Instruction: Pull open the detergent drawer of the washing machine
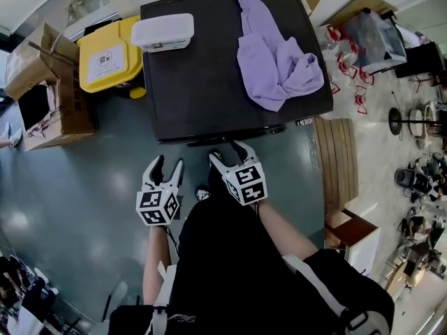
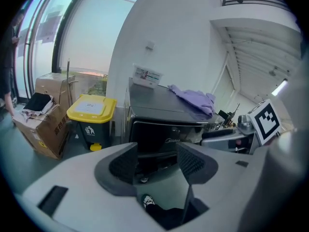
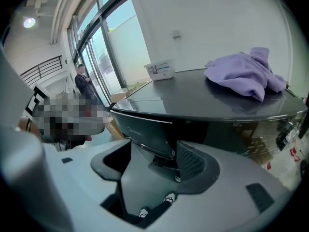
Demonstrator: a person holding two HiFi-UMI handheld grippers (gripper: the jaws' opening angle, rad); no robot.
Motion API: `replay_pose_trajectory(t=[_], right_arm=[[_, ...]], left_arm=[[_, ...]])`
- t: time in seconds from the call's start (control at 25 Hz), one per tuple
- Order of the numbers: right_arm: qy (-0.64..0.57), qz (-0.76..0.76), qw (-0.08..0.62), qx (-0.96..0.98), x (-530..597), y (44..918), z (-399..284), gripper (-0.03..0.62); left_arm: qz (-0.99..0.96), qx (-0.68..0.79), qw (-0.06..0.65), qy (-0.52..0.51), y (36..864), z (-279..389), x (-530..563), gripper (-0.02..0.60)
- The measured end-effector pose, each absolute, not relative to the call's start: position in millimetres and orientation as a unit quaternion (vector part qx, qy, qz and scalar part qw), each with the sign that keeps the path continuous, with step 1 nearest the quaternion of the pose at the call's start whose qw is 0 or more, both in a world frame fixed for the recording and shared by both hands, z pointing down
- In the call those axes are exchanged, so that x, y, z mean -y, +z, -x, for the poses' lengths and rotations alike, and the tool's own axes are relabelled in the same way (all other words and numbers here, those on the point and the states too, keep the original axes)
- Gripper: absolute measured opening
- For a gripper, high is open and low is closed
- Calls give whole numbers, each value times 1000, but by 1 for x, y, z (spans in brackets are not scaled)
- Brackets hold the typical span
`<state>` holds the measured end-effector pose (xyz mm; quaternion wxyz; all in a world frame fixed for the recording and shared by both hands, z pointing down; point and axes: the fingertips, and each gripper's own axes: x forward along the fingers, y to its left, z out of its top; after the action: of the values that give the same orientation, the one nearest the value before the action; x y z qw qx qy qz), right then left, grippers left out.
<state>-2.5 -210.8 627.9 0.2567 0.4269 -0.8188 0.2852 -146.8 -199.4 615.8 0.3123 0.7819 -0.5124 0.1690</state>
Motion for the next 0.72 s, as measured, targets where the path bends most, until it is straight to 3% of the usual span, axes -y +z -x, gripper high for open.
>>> replay_pose_trajectory(t=[0.72], right_arm=[[307,-439,251,806,230,641,8,279]], left_arm=[[-790,509,291,179,631,151,233,256]])
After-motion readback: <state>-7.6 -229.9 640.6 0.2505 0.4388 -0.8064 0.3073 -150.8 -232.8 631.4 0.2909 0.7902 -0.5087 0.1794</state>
